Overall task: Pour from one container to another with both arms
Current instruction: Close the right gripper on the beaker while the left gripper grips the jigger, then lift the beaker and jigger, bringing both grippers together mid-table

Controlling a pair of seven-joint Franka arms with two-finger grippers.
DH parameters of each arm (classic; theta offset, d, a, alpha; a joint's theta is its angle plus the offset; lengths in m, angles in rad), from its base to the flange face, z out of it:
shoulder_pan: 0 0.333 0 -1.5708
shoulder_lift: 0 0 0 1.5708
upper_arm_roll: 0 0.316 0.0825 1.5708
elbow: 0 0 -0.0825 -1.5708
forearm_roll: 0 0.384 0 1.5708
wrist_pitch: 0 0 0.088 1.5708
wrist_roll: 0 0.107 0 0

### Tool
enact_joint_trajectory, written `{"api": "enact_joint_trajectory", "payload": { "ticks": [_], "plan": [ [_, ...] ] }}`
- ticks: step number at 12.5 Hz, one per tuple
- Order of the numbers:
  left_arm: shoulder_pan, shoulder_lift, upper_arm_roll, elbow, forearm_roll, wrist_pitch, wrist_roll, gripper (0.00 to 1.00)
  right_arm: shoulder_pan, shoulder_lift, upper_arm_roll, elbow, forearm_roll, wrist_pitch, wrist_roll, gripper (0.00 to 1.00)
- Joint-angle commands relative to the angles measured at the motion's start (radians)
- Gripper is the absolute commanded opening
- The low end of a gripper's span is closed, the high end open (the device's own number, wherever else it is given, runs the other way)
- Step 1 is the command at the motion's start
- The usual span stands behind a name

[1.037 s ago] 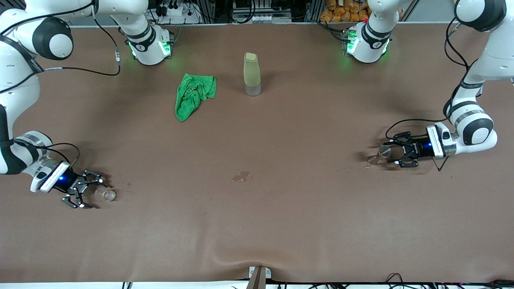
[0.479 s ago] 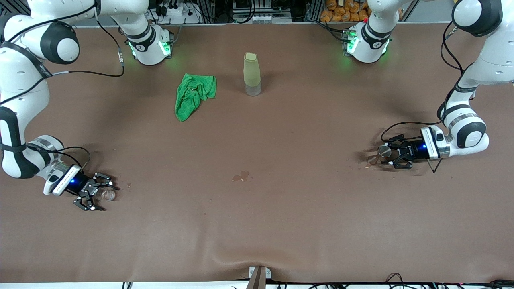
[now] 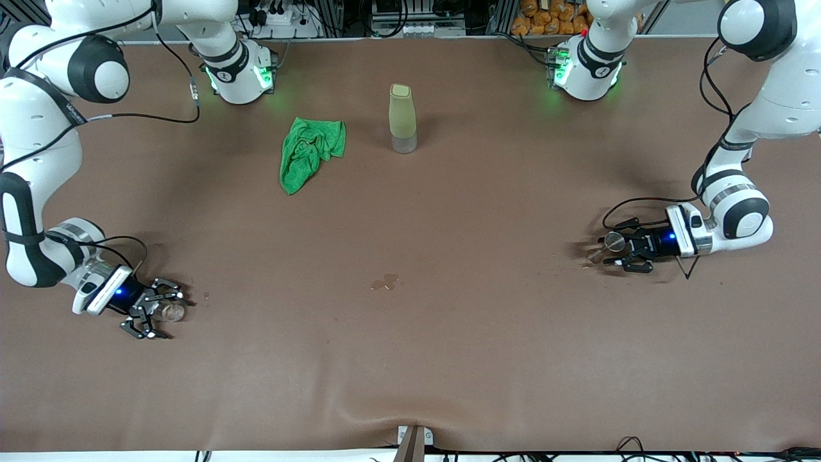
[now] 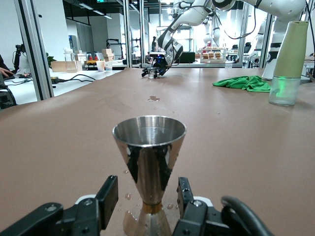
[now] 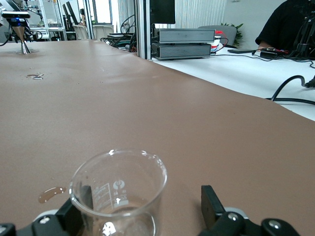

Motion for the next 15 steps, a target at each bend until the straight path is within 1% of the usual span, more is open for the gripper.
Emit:
{"api": "enact_joint_trajectory", "payload": {
  "ticks": [1, 2, 4, 5, 6, 7, 8, 9, 12, 13, 14, 15],
  "plan": [
    [-0.008, 0.02, 0.002, 0.012, -0.026, -0.005, 0.028, 0.55, 0.006, 0.025, 0.001, 0.022, 0.027, 0.002, -0.01, 0.25],
    [-0.008, 0.023, 0.002, 0.012, -0.027, -0.004, 0.037, 0.52, 0.006, 0.026, 0.001, 0.022, 0.027, 0.002, -0.01, 0.0],
    [-0.008, 0.029, 0.002, 0.014, -0.029, -0.005, 0.045, 0.45, 0.008, 0.026, 0.001, 0.022, 0.026, 0.002, -0.01, 0.0],
    [-0.008, 0.029, 0.002, 0.014, -0.027, -0.005, 0.044, 0.39, 0.006, 0.026, 0.001, 0.022, 0.026, 0.002, -0.01, 0.0],
    [-0.006, 0.03, 0.002, 0.012, -0.029, -0.005, 0.044, 0.29, 0.006, 0.026, 0.001, 0.022, 0.026, 0.001, -0.012, 0.0],
    [-0.006, 0.03, 0.002, 0.012, -0.027, -0.005, 0.042, 0.15, 0.006, 0.026, 0.001, 0.023, 0.026, 0.001, -0.01, 0.0],
    [-0.009, 0.03, 0.002, 0.015, -0.015, -0.005, 0.034, 0.05, 0.006, 0.026, 0.001, 0.023, 0.026, 0.001, -0.012, 0.0],
    [-0.014, 0.032, 0.002, 0.012, -0.013, -0.007, 0.022, 0.0, 0.006, 0.025, 0.001, 0.023, 0.026, -0.001, -0.012, 0.0],
    [-0.046, 0.026, 0.002, 0.02, -0.007, -0.01, 0.011, 0.0, 0.008, 0.018, 0.002, 0.025, 0.026, -0.002, -0.003, 0.0],
    [-0.079, 0.014, 0.001, 0.018, -0.015, -0.014, 0.008, 0.0, 0.009, 0.017, 0.004, 0.025, 0.026, -0.002, 0.001, 0.0],
    [-0.11, 0.004, -0.016, 0.021, -0.021, -0.014, -0.012, 0.0, 0.018, 0.014, 0.008, 0.029, 0.026, -0.002, 0.002, 0.0],
    [-0.124, -0.002, -0.039, 0.022, -0.053, -0.01, -0.039, 0.0, 0.028, 0.011, 0.01, 0.04, 0.024, -0.002, 0.004, 0.0]
  ]
}}
